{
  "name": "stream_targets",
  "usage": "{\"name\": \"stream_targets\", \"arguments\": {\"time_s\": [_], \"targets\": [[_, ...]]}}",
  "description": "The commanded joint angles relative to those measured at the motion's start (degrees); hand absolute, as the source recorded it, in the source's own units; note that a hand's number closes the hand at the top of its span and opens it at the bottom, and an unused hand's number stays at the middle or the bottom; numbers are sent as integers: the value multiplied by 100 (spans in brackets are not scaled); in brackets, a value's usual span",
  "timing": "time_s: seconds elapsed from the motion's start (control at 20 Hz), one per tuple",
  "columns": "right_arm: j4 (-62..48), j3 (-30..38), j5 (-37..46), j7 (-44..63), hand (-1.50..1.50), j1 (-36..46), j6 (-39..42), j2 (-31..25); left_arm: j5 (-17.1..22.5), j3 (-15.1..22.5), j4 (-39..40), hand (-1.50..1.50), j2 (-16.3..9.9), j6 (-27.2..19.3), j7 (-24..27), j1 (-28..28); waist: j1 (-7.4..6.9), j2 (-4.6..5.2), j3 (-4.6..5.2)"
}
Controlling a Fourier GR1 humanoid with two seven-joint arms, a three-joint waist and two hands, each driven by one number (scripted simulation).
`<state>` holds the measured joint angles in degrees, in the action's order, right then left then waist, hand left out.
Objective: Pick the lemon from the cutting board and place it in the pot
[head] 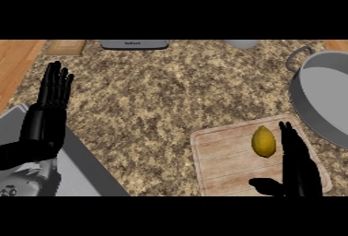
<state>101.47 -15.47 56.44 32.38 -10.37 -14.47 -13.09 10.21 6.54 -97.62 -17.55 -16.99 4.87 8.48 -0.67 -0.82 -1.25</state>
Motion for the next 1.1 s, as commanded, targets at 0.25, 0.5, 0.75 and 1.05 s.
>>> {"name": "stream_targets", "arguments": {"time_s": [0.25,0.5,0.75,1.05], "targets": [[-666,102,373,-327,150,500,-298,-85,-138,500,731,0,710,-47,165,-548,96,134,129],[-584,132,629,-381,150,626,-635,-43,-23,207,444,0,432,163,-103,-575,63,95,125],[-727,17,872,-337,150,694,-708,65,-137,299,489,0,630,193,191,-922,37,96,132],[-1282,679,1152,66,150,1326,-930,120,-203,245,356,0,624,228,-81,-637,-45,121,127]]}}
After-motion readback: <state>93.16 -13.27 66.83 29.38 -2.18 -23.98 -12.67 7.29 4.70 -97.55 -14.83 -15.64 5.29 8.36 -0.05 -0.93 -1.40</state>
